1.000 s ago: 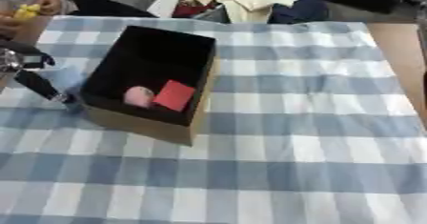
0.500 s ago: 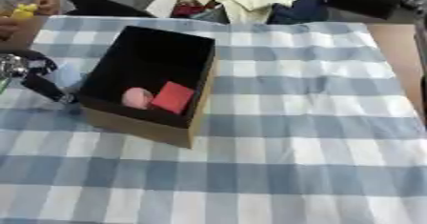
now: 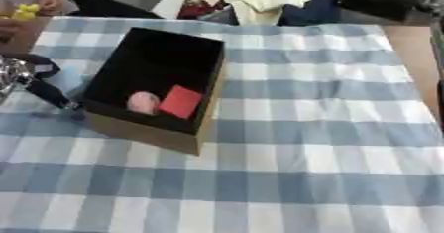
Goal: Pick up objects on the table and place them in the box.
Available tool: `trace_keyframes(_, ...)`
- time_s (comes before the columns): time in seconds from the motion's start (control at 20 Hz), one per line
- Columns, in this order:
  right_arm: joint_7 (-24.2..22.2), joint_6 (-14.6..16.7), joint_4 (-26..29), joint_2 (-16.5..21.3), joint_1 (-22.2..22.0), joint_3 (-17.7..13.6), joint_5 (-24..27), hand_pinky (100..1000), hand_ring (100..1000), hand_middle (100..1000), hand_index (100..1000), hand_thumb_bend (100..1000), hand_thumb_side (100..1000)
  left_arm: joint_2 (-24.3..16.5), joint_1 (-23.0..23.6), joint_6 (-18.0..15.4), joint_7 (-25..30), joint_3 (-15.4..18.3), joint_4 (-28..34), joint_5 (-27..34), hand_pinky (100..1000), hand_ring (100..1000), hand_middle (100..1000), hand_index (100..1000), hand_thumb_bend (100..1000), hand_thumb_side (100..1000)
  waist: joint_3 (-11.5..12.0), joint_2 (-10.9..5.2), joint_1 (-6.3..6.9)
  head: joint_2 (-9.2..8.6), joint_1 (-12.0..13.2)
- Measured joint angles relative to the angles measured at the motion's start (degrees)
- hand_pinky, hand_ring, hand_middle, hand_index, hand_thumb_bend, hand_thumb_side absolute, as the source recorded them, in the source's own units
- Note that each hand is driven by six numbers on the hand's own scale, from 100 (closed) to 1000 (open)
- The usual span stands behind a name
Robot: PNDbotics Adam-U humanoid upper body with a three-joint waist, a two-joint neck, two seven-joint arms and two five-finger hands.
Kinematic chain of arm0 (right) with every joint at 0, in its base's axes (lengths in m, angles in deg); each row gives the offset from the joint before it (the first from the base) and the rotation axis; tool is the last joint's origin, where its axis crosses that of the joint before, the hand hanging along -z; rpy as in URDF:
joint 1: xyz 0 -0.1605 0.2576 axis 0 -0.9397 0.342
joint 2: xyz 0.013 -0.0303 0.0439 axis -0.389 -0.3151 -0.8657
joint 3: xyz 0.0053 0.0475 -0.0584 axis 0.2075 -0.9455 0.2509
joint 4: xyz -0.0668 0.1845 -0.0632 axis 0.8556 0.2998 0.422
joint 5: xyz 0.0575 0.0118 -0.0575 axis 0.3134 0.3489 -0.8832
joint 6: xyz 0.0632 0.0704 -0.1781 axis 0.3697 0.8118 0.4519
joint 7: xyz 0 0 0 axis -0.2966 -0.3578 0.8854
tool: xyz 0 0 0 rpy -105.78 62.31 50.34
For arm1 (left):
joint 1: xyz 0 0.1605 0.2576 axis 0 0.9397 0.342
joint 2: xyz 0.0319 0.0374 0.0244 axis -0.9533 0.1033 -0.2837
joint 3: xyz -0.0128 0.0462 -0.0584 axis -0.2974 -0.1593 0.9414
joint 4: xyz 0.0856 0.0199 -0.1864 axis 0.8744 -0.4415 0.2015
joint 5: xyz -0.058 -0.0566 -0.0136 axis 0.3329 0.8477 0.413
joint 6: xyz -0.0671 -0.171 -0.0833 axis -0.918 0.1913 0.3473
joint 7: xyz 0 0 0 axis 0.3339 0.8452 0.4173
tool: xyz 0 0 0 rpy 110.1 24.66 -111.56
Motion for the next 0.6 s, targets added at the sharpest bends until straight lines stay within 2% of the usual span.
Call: trace_keyframes(0.6, 0.1, 0.0, 0.0, -0.1, -1.0, -0.3, 0.0, 946, 929, 830, 900, 100, 1000, 0.0, -1.1, -0.3, 0.5, 0.0, 3.1, -0.2, 755, 804, 709, 824, 100, 588, 0.8, -1.03, 0.17, 0.12, 0.0)
